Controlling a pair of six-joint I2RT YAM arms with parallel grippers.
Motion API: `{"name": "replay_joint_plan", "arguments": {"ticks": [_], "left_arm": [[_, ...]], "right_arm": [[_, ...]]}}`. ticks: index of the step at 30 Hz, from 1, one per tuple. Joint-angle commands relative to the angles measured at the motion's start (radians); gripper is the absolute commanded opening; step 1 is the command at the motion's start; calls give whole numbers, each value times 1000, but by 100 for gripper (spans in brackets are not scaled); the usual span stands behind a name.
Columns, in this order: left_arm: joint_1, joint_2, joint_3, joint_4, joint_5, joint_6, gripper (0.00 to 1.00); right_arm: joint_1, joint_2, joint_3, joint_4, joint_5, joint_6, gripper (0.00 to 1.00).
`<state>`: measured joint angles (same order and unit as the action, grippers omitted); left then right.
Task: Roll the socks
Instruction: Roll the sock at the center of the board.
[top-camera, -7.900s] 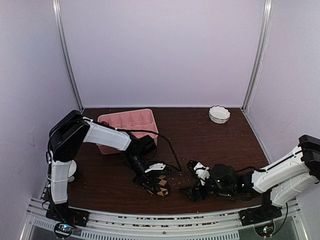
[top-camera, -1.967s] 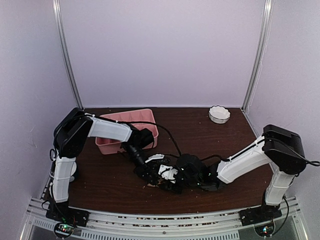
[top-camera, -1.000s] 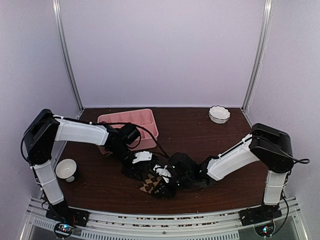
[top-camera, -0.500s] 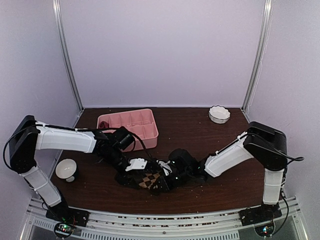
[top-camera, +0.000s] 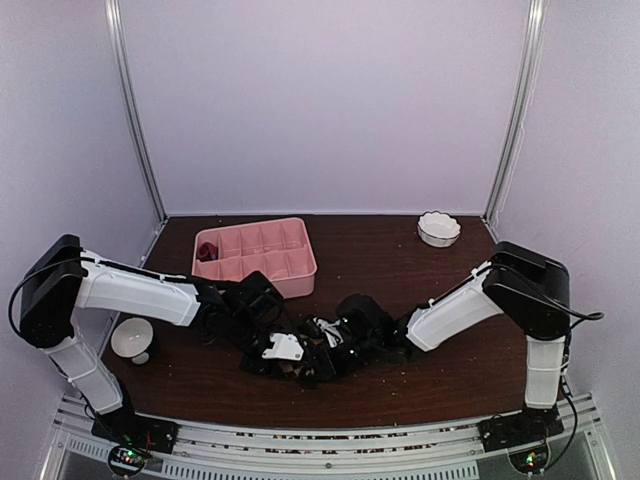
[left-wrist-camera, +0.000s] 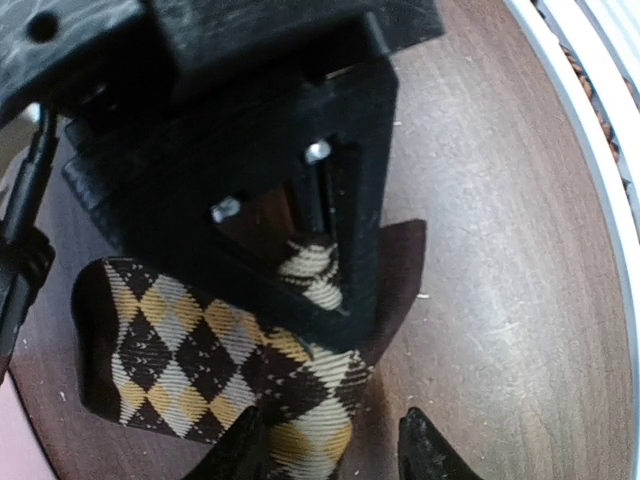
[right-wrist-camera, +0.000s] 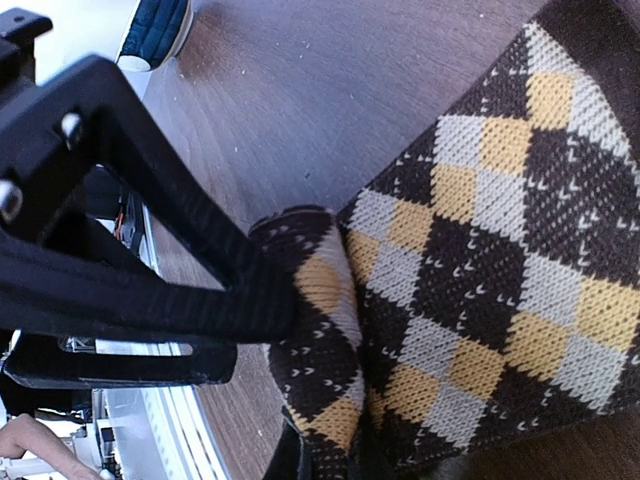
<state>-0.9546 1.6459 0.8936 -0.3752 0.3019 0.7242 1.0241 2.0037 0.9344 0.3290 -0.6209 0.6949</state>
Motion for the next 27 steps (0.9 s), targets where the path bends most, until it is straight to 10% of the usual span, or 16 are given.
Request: {"name": "replay_joint_plan", "arguments": {"ticks": [1, 10, 18, 27], "left_arm": [[-1, -47, -20, 48, -12, 12, 46], [-22, 29, 9, 4, 21, 40, 45], [-21, 115, 28, 27, -78, 16, 16], [-5, 271, 198, -172, 4, -22, 3]], "right_arm": [[-10, 104, -88, -291, 86, 19, 0], [-24, 92, -102, -233, 63, 53, 0], [-27, 90, -120, -159, 40, 95, 1], [-45, -105, -298, -37, 153, 55, 39]]}}
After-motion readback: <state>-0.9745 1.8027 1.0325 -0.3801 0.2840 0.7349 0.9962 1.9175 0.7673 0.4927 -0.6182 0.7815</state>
